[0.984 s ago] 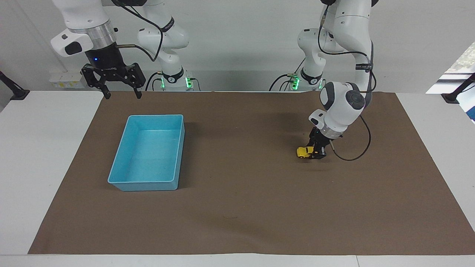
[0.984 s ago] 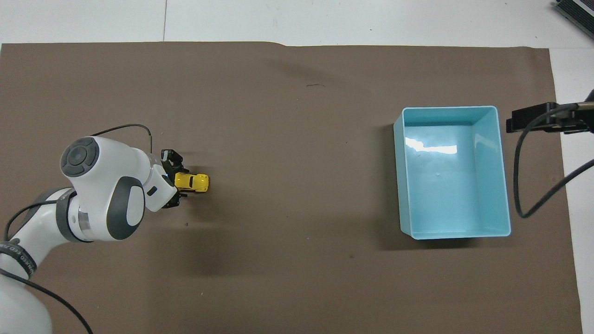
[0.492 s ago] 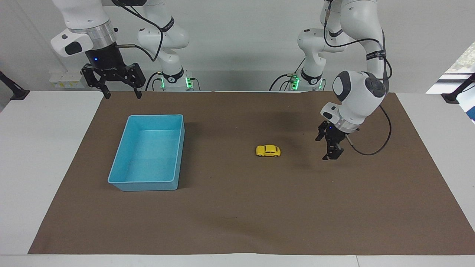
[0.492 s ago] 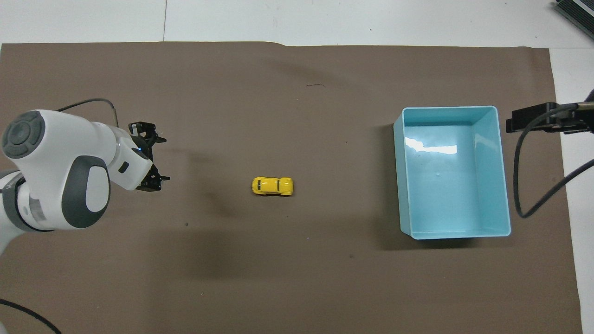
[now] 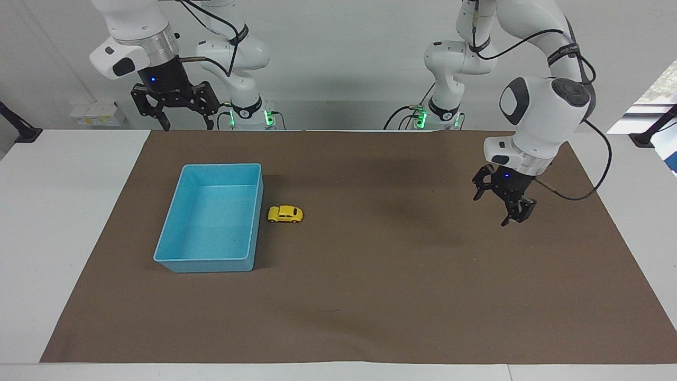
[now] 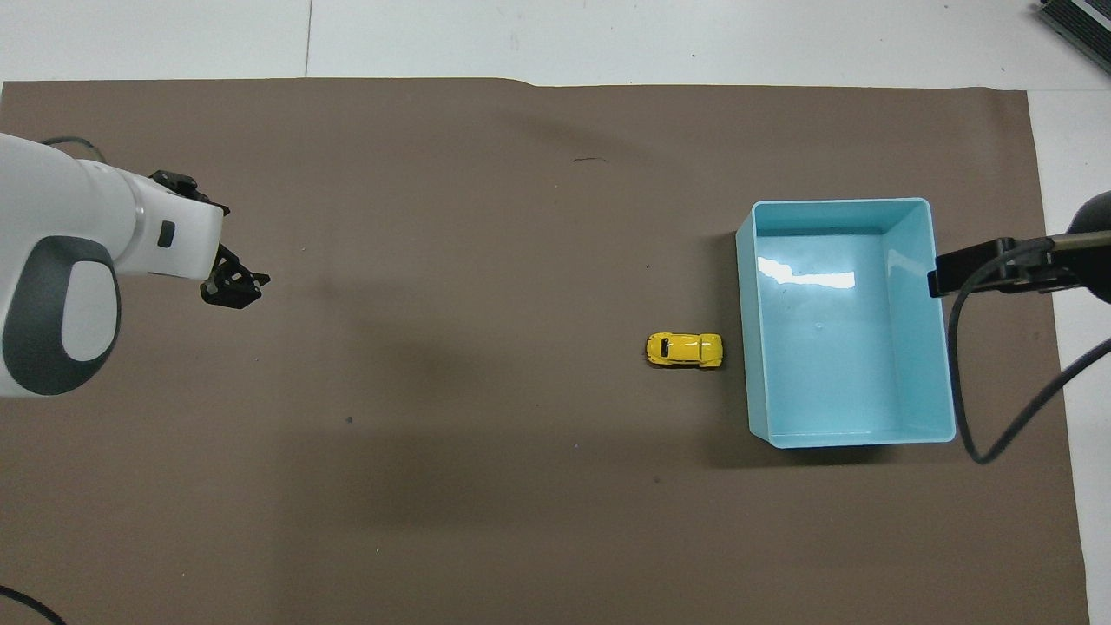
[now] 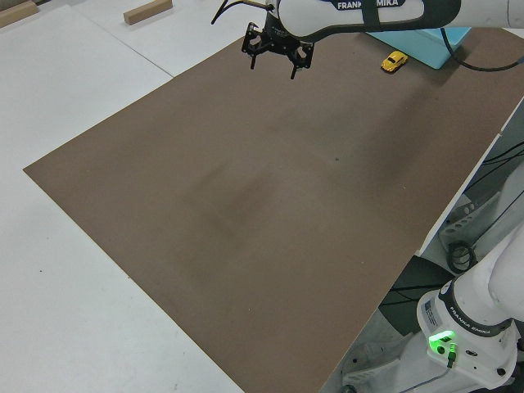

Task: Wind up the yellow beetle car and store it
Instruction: 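Open the left gripper and lift it, releasing the car to roll, then retract the left gripper while the right gripper reaches toward the car, then lower the right gripper and grasp the yellow car beside the box, then lift the car with the right gripper over into the blue box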

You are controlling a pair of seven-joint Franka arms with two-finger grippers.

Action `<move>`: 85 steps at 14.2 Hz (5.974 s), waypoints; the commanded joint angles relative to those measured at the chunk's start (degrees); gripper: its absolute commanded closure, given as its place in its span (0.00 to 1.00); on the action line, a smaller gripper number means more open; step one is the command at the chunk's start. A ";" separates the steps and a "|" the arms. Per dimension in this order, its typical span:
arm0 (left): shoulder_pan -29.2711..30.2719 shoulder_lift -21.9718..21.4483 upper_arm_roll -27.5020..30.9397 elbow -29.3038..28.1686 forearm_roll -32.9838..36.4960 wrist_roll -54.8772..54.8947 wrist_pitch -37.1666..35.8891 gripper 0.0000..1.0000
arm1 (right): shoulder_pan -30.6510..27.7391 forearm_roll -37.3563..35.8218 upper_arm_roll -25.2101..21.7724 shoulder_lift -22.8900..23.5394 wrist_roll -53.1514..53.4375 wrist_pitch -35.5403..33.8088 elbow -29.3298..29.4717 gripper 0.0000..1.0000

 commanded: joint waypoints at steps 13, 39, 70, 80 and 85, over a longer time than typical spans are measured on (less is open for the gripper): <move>-0.50 -6.30 2.96 13.46 3.82 -47.49 -25.38 0.00 | 4.53 2.45 1.50 -5.71 -42.27 5.50 -11.14 0.00; 0.29 -6.48 3.57 16.72 5.05 -46.17 -33.22 0.00 | 12.19 -1.76 1.68 4.22 -67.60 43.64 -39.00 0.00; 0.29 -6.48 3.57 16.72 5.05 -46.26 -33.22 0.00 | 14.49 -2.91 1.50 9.33 -61.97 30.76 -23.29 0.98; 0.29 -6.48 3.57 16.72 5.05 -46.26 -33.22 0.00 | 1.21 -2.91 1.41 6.34 -81.47 28.18 -28.80 0.98; 0.29 -6.48 3.57 16.72 5.05 -46.26 -33.22 0.00 | -2.40 -3.88 1.32 2.48 -85.53 34.58 -37.23 0.98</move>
